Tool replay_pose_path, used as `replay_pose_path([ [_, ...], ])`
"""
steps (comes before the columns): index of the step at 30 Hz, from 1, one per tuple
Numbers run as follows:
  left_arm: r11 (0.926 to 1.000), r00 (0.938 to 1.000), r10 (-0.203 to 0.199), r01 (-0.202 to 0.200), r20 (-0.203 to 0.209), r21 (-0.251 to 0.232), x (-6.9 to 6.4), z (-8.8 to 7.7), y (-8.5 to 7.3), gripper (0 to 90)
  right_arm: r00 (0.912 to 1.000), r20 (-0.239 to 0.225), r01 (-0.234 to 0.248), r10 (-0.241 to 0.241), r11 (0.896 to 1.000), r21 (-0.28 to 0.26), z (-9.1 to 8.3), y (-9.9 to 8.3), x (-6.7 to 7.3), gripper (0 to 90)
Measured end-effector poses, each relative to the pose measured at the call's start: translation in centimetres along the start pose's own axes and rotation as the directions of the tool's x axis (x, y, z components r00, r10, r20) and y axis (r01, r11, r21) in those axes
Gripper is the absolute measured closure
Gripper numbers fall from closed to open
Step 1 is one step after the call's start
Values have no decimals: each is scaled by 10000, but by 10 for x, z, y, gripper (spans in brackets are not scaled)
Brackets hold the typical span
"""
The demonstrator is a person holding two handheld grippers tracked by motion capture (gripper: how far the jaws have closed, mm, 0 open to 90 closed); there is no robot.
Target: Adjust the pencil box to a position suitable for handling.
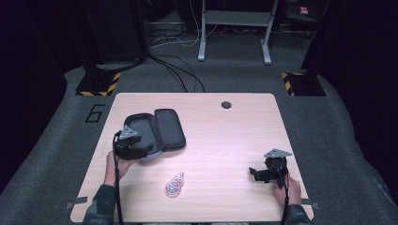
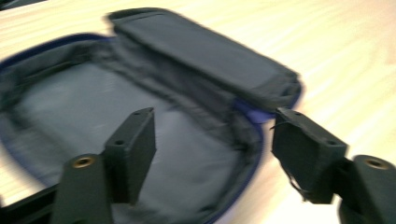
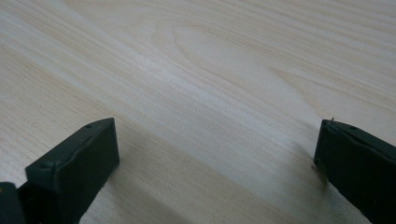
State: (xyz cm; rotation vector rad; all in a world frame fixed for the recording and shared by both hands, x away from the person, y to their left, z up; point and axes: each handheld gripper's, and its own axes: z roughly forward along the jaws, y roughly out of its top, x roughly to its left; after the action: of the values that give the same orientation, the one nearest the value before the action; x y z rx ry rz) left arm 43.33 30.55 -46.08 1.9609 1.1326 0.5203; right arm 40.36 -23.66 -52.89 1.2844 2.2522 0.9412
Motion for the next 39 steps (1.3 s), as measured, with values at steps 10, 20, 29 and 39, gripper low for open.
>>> replay_pose_path([
  [10,9919,9795,-1214,1257,-1605,167,47,-6,-19,323,10000,0,-18,18,10000,-4,0,0,0,0],
  [20,9872,9796,-1396,1491,-1447,569,46,10,-28,529,10000,-4,-13,13,10000,-2,0,0,0,0],
  [29,9729,9705,-2100,2194,-1186,723,32,11,-39,624,10000,-4,-9,9,10000,-4,0,0,0,0],
  [39,9709,9747,-2184,2221,-484,901,4,11,-41,646,10000,-2,-11,11,10000,-2,0,0,0,0],
])
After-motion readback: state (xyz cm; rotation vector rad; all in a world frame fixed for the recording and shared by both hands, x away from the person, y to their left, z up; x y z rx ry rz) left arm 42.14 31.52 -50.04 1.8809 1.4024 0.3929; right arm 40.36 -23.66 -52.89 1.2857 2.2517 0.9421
